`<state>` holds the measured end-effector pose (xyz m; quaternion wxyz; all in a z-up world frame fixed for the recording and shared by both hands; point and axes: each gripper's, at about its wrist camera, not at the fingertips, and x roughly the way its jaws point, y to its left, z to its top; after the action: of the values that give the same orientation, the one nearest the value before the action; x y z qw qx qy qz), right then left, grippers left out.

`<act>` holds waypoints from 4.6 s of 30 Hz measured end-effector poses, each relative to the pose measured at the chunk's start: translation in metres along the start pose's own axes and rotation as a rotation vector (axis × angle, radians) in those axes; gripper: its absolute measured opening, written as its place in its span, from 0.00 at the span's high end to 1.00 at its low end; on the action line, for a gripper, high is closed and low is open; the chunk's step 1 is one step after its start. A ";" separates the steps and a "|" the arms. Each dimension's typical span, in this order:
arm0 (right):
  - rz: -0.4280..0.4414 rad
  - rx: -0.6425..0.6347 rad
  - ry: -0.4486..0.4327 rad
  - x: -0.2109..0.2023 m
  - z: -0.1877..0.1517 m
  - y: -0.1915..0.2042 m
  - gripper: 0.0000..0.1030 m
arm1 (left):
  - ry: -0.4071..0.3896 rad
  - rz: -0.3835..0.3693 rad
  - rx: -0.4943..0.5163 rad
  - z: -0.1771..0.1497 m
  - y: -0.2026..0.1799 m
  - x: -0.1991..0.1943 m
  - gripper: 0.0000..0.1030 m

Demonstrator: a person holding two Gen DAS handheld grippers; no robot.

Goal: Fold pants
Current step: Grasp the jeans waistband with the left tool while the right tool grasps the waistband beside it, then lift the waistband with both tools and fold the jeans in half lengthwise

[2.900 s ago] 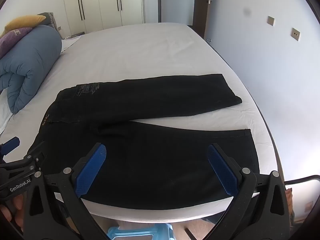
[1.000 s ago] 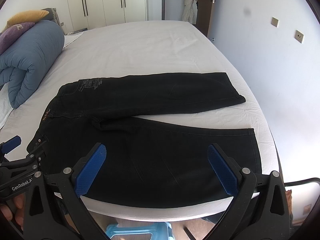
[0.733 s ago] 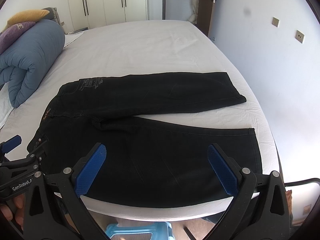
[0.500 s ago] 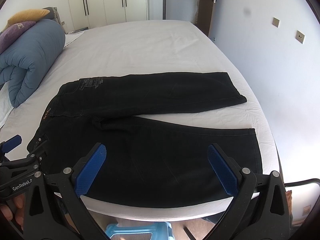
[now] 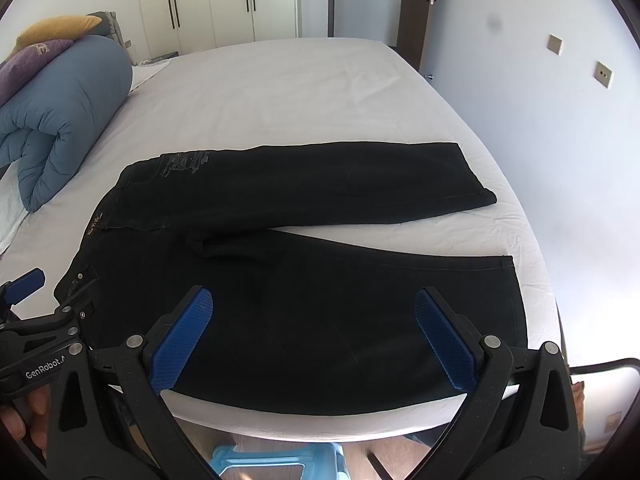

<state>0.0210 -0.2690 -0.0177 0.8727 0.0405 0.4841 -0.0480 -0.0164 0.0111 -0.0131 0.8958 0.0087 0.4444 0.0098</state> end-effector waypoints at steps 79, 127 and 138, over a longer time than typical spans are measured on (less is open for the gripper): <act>0.614 -0.811 0.170 0.356 0.257 0.176 0.63 | 0.015 -0.244 0.655 0.196 0.079 0.239 0.92; 0.417 -1.320 -0.018 0.124 -0.029 0.265 0.97 | 0.060 -0.157 0.750 -0.001 0.120 0.144 0.92; 0.344 -1.396 -0.015 0.084 -0.122 0.278 0.97 | 0.042 -0.111 0.783 -0.064 0.122 0.134 0.92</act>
<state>-0.0028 0.0173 -0.1465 0.6934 -0.4518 0.3826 0.4107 0.0122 0.1366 -0.1552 0.8146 0.3255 0.4323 -0.2089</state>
